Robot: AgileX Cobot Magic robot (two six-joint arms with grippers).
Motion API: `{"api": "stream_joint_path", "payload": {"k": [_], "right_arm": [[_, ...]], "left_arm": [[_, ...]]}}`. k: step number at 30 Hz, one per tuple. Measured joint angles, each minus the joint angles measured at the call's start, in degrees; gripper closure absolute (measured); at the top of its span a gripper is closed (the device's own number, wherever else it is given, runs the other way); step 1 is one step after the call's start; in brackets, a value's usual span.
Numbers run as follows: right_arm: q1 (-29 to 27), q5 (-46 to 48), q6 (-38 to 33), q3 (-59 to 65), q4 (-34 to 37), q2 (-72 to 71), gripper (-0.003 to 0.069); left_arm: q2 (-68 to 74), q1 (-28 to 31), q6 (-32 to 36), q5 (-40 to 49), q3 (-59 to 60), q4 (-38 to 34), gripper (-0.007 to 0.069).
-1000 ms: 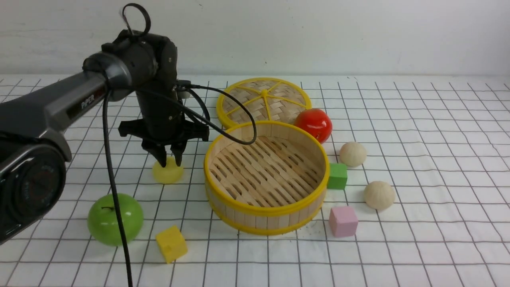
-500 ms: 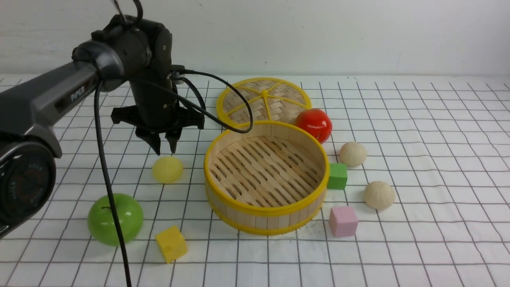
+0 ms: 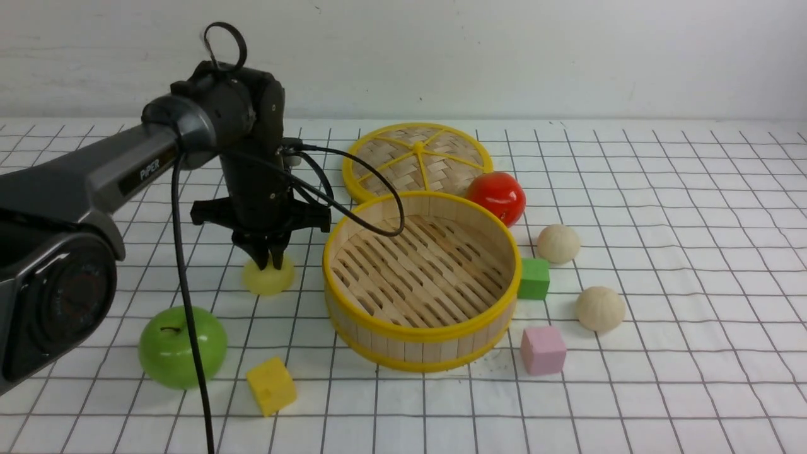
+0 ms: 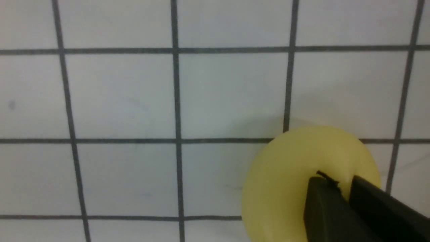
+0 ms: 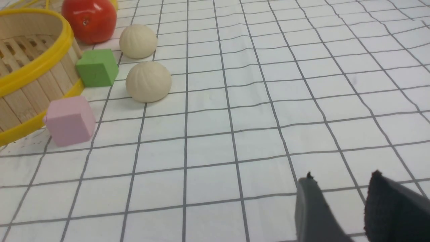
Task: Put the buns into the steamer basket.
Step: Use the left arm to grab a steamed stuffed bun, then use the left arm to put the steamed stuffed bun into the steamer
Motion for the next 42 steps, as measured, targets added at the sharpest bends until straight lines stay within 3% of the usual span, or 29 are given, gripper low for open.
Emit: {"api": "stream_joint_path", "payload": {"k": [2,11,16,22,31,35,39,42], "right_arm": [[0.0,0.0,0.0,0.0,0.0,0.0,0.0420],[0.0,0.0,0.0,0.0,0.0,0.0,0.0420],[0.0,0.0,0.0,0.0,0.0,0.0,0.0420],[0.0,0.0,0.0,0.0,0.0,0.0,0.0420],[0.0,0.0,0.0,0.0,0.0,0.0,0.0420],[0.0,0.0,0.0,0.0,0.0,0.0,0.0420],[0.0,0.0,0.0,0.0,0.0,0.0,0.0420],[0.0,0.0,0.0,0.0,0.0,0.0,0.0420]], "left_arm": [[-0.2,0.0,0.4,0.7,-0.2,-0.6,0.0636],[-10.9,-0.3,1.8,2.4,-3.4,-3.9,0.0638],[-15.3,-3.9,1.9,2.7,-4.1,-7.0,0.0638],[-9.1,-9.8,1.9,0.3,-4.0,-8.7,0.0638],[-3.0,-10.8,1.8,-4.8,-3.4,-6.4,0.0587],[-3.3,-10.8,1.8,-4.3,-3.4,-6.3,0.0468],[-6.9,-10.8,1.8,0.4,-3.4,-6.4,0.0242],[-13.3,-10.8,1.8,2.3,-3.4,-6.6,0.0148]]}}
